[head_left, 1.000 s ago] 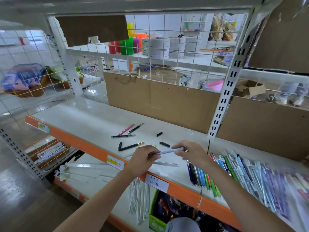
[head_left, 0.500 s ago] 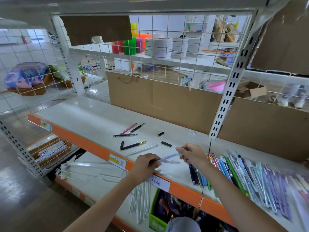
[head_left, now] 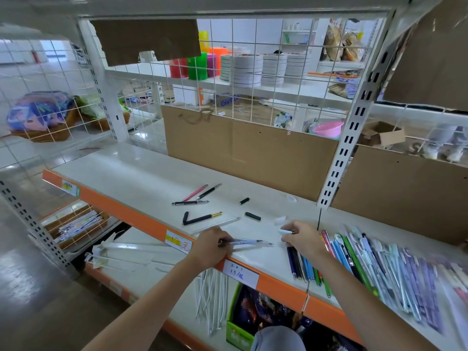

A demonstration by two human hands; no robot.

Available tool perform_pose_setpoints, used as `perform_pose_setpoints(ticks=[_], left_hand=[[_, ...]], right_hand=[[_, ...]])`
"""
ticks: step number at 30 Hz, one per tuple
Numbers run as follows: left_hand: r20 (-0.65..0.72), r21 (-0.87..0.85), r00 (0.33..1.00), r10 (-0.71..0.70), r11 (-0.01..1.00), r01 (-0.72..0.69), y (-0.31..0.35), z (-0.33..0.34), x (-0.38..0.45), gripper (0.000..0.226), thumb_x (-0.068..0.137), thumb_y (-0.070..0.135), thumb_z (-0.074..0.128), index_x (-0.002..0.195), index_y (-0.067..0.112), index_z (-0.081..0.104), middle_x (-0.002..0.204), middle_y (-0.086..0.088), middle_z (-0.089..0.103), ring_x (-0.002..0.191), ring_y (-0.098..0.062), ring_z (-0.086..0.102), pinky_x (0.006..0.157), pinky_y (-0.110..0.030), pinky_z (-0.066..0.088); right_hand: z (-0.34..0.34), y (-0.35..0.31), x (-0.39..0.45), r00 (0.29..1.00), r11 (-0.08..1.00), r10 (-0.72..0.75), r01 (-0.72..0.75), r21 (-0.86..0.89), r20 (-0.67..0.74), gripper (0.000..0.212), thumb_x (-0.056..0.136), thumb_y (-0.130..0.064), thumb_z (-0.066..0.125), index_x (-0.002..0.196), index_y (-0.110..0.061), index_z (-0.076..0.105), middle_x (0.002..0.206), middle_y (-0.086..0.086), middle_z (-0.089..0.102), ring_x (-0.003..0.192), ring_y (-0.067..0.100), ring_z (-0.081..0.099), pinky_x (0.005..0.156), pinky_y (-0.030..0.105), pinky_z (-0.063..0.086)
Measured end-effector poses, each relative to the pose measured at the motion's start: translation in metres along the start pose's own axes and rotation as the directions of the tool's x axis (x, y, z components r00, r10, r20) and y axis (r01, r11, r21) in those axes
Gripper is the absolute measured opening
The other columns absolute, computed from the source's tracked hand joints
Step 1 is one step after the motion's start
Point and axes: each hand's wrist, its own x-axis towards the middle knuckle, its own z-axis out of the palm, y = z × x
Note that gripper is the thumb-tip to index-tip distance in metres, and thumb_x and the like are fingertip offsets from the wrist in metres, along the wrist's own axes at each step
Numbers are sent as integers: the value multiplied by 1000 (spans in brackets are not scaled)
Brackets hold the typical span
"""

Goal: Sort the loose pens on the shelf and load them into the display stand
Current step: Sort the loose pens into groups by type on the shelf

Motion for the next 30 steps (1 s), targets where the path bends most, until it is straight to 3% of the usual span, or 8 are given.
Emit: perform_pose_setpoints(ticks=[4,9,16,19,22,24,27,30], left_hand=[[37,-17,997,61,998,-60,-2,0,2,20,88,23,63,106,19,71,102,2,62,88,-4,50,73,-4,31],[50,32,998,49,998,-51,1,5,6,17,87,29,63,100,22,72,92,9,51,89,-4,45,80,-16,35],[0,8,1000,-4,1000,4,9,7,23,19,85,30,65,102,22,62,95,7,50,85,-6,48,76,-16,39],[43,35,999,-1,999,-1,16,11,28,22,81,33,68,101,26,65,93,8,48,89,-7,49,79,-19,40],[26,73,1000,-6,997,4,18,14,31,12,83,28,66,92,20,66,92,4,53,90,-11,49,81,-24,42],[-30,12,999,-10,1000,10,14,10,31,7,88,24,62,89,17,62,86,6,55,81,-8,51,73,-18,41],[-65,-165,997,-31,986,20,7,0,29,9,92,16,57,84,19,52,77,9,55,69,1,50,62,-9,38],[-73,-247,997,-25,969,7,3,-3,23,11,93,14,56,84,18,51,74,8,59,69,-2,53,63,-8,40]], right_hand=[[4,-1,1,989,967,-141,145,-209,36,17,86,-2,54,92,-16,63,81,-7,57,75,8,52,58,10,35],[10,2,5,974,862,-202,225,-454,100,20,90,-15,54,105,-16,67,102,-3,52,92,8,46,75,18,33],[-1,0,30,977,925,-188,141,-352,-104,25,95,-5,44,112,-8,62,114,8,52,90,15,50,79,24,42],[0,-2,40,975,879,-223,201,-431,-1,30,95,-7,46,123,-8,58,114,7,43,92,16,47,79,22,39],[2,-4,46,981,835,-191,185,-519,43,23,93,-15,52,113,-7,61,113,10,51,104,23,50,88,29,41],[1,-10,43,981,887,-189,187,-422,38,15,94,-19,53,103,-11,60,103,8,60,98,22,56,81,31,45],[-2,-21,25,957,961,-231,253,-115,174,4,93,-18,57,91,-16,58,86,4,66,77,10,63,62,19,49],[-3,-26,10,930,950,-299,312,-28,213,4,92,-15,59,91,-16,62,80,0,64,61,-6,57,56,8,45]])
